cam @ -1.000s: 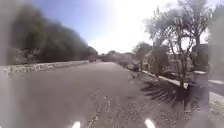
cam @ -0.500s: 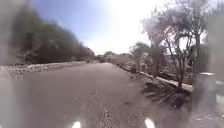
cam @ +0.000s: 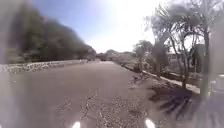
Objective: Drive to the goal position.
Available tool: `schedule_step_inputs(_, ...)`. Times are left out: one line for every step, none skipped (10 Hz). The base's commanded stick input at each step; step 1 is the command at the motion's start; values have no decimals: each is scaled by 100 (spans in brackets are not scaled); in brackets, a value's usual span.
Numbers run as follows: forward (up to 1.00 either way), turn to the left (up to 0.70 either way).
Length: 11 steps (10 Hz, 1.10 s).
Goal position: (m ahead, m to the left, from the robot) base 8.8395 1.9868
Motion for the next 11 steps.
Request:
schedule_step_inputs(50, 0)
schedule_step_inputs(50, 0)
schedule_step_inputs(50, 0)
schedule_step_inputs(50, 0)
schedule_step_inputs(50, 0)
schedule_step_inputs(50, 0)
schedule_step_inputs(50, 0)
schedule_step_inputs(50, 0)
schedule_step_inputs(50, -22)
schedule_step_inputs(50, -39)
schedule_step_inputs(50, -43)
